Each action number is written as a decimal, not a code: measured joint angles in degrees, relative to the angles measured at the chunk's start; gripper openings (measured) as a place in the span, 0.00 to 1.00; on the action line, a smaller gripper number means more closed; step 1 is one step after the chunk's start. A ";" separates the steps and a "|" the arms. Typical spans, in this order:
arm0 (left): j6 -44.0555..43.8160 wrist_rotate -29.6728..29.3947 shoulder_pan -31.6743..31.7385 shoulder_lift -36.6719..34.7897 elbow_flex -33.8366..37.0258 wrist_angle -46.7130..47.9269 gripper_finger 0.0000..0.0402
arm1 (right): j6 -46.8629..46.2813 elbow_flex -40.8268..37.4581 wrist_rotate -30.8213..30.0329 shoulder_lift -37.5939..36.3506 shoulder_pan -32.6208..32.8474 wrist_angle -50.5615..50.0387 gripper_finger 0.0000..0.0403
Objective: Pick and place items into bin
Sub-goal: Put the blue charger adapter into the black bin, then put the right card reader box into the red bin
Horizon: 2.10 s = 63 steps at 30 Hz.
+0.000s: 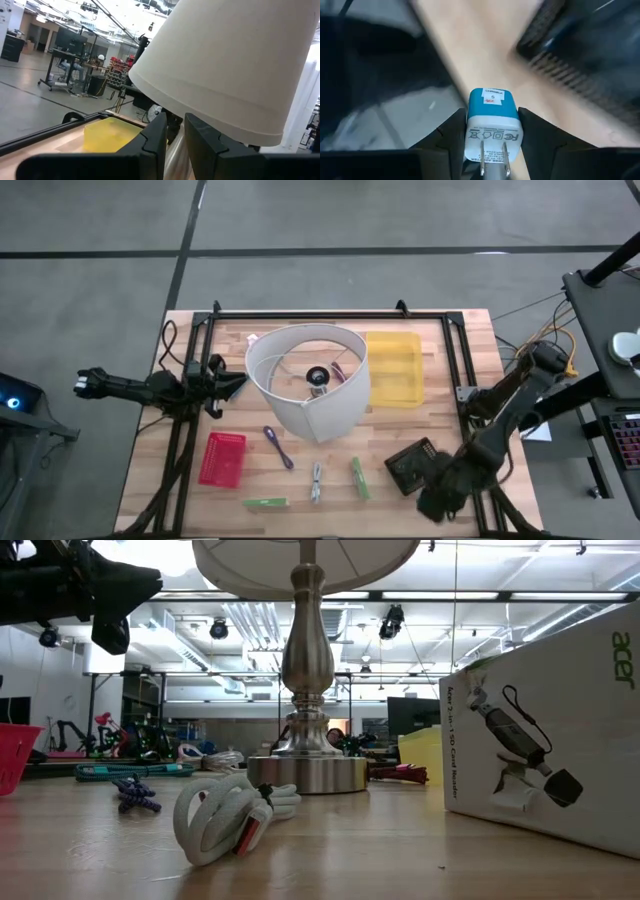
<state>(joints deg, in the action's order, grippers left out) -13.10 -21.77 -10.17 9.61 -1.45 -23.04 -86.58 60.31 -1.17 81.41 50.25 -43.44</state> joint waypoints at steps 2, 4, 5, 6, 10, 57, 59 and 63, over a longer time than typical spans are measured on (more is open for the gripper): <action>0.00 0.01 0.00 0.13 0.00 -0.11 0.13 | -2.27 -0.51 -3.38 -2.02 -1.34 -5.97 0.33; 0.00 0.01 0.00 0.13 0.00 0.02 0.13 | -4.81 -1.42 -5.27 -3.72 -2.75 -9.71 0.33; 0.00 0.01 0.00 0.13 0.00 -0.06 0.13 | -5.92 -2.09 -5.42 -4.49 -3.56 -10.82 0.33; 0.00 0.00 0.01 0.11 0.00 -0.06 0.13 | -6.53 -2.97 -5.39 -5.22 -4.32 -11.22 0.33; 0.00 -0.01 0.02 0.13 0.00 -0.05 0.13 | -8.44 -6.33 -4.72 -6.88 -7.10 -10.57 0.33; 0.00 -0.01 0.00 0.11 0.00 -0.03 0.13 | -4.95 -10.24 -15.92 -6.01 -10.76 0.89 0.61; 0.00 -0.01 0.00 0.11 0.00 -0.03 0.13 | -2.96 -8.23 -23.11 -6.57 -10.78 1.05 0.60; -0.04 -0.01 0.00 0.09 0.00 -0.03 0.13 | -0.30 -4.73 -32.20 -6.49 -11.09 3.98 0.59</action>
<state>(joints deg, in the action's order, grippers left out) -13.15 -21.78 -10.17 9.69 -1.45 -23.07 -86.88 55.58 -33.38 74.92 39.16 -39.46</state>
